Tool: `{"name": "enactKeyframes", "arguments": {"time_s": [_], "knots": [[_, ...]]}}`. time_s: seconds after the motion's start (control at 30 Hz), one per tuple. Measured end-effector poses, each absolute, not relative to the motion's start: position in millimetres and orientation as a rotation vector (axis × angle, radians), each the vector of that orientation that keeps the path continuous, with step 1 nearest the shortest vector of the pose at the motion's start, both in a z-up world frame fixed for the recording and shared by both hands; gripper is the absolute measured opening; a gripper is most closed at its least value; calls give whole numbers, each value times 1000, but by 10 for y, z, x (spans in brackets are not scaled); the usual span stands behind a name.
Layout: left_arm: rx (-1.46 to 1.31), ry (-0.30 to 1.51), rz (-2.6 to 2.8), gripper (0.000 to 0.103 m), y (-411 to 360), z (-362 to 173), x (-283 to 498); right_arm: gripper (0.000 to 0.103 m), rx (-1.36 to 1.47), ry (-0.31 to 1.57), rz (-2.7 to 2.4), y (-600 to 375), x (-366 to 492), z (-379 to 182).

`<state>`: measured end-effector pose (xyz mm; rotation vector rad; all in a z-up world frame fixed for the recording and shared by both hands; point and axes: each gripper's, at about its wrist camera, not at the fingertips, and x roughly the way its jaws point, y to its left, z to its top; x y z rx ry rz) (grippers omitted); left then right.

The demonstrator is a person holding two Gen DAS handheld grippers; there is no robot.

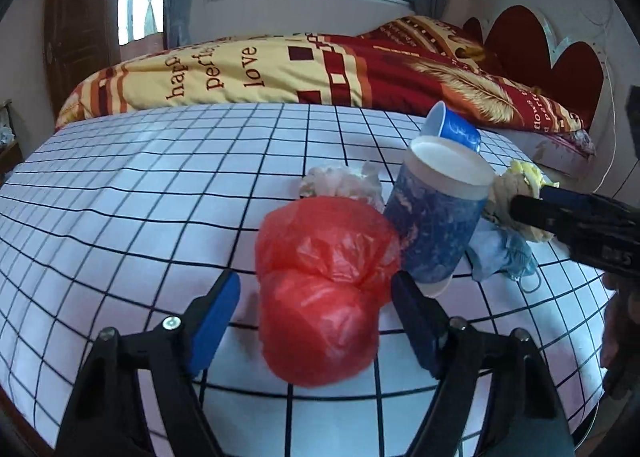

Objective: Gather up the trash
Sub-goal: 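Grasp the red plastic bag with the left tool while the right tool grasps the beige cloth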

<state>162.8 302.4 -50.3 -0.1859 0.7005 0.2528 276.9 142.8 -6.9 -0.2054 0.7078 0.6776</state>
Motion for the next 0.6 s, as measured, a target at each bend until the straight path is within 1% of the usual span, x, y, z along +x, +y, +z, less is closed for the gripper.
{"name": "enactKeyframes", "arguments": {"time_s": [0.03,0.13,0.17,0.2,0.23,0.27,0.37,0.6], "knots": [[-194,708,247,76,3034,-507,1638,65,-209,723,685,1474,2811,-101],[-207,718,224,70,3050,-501,1658,50,-207,758,701,1554,2891,-181],[-209,724,215,66,3049,-500,1669,39,-204,766,704,1560,2896,-202],[-210,730,208,64,3055,-498,1692,36,-201,769,707,1564,2894,-214],[-213,734,196,56,3064,-501,1716,36,-198,765,712,1569,2880,-221],[-217,738,182,43,3069,-506,1723,32,-197,756,714,1565,2864,-215],[-231,728,162,38,3097,-485,1703,29,-185,726,724,1512,2807,-151],[-197,657,192,38,3066,-289,1507,28,-172,654,721,1366,2643,65]]}}
